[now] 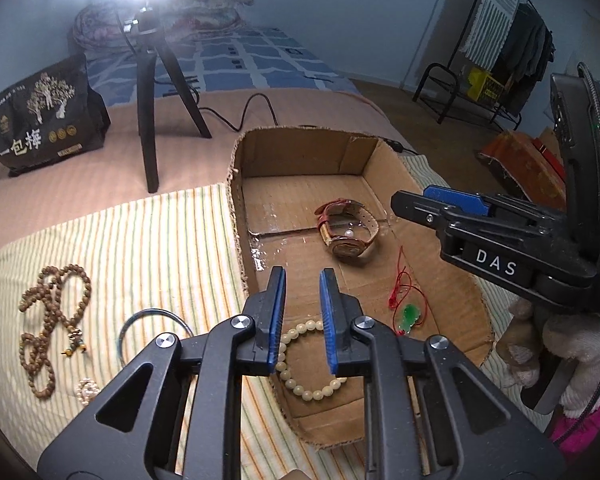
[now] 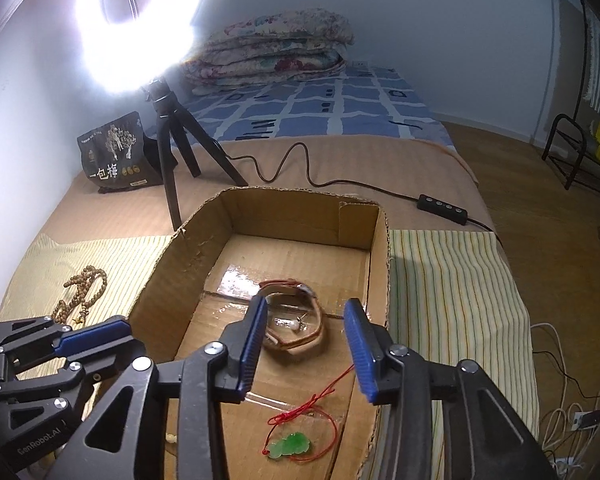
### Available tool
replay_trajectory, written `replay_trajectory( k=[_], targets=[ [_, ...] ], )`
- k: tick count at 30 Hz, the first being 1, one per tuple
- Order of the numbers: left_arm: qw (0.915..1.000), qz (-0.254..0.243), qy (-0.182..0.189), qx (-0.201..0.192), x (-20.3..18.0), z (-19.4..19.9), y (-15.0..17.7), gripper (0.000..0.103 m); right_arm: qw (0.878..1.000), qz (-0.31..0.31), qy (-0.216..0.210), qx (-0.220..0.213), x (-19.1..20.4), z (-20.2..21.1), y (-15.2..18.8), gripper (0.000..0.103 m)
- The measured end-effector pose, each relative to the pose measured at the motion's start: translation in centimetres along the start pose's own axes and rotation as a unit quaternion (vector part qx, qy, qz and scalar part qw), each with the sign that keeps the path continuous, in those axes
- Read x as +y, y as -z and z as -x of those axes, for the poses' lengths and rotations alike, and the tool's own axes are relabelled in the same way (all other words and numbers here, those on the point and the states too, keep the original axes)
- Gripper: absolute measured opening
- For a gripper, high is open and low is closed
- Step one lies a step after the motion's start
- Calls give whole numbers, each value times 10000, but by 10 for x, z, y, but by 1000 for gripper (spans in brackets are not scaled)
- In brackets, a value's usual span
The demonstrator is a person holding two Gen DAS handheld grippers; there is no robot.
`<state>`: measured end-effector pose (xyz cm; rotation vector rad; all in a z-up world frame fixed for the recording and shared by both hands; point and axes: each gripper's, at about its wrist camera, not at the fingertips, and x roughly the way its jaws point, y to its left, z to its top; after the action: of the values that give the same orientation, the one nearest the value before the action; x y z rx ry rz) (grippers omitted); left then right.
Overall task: Organize jewelry
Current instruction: 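Carry the watch into the box and open the left tool while the right tool releases the pearl bead there, then grasp the brown wooden bead mala with the left tool while the right tool grasps the pearl necklace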
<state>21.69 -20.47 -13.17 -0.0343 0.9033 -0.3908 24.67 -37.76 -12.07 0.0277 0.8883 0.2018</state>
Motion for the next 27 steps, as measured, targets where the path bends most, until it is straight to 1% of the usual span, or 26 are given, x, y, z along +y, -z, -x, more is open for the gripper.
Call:
replay_trajectory(
  k=[2,6,10,12,13,15,16,18,19,20,21,23,27],
  targets=[
    [10000,-29,-28,-47,0,6,0,16,10000,-2,11,-23,2,4,0,46],
    [9999,-69,-75,-131,4,20,2,16,9999,-1,21,-141,6,15,0,60],
    [9997,-117,-106,-203,10,32,4,16,9997,31,19,-233,14,28,1,67],
    [9995,-141,-157,-227,15,39,6,16,9996,45,18,-275,19,33,2,76],
    [9995,-143,-174,-238,18,42,7,16,9995,53,19,-298,22,35,3,78],
    [9993,-163,-236,-258,27,49,10,16,9993,61,10,-359,29,42,5,89],
    [9991,-180,-300,-250,33,53,12,16,9992,60,-1,-384,31,45,6,90],
    [9988,-184,-394,-238,43,59,15,32,9992,50,-78,-400,37,49,8,93],
    [9986,-150,-441,-269,51,63,16,49,9991,53,-101,-410,40,52,9,94],
    [9983,-113,-480,-307,56,66,17,62,9990,58,-114,-435,44,55,10,97],
    [9979,-57,-533,-368,64,72,18,64,9988,65,-113,-462,48,58,12,101],
    [9972,47,-614,-419,80,80,19,65,9984,88,-130,-535,55,64,14,103],
    [9961,196,-733,-443,110,90,21,65,9976,166,-315,-592,72,72,17,103]
  ],
)
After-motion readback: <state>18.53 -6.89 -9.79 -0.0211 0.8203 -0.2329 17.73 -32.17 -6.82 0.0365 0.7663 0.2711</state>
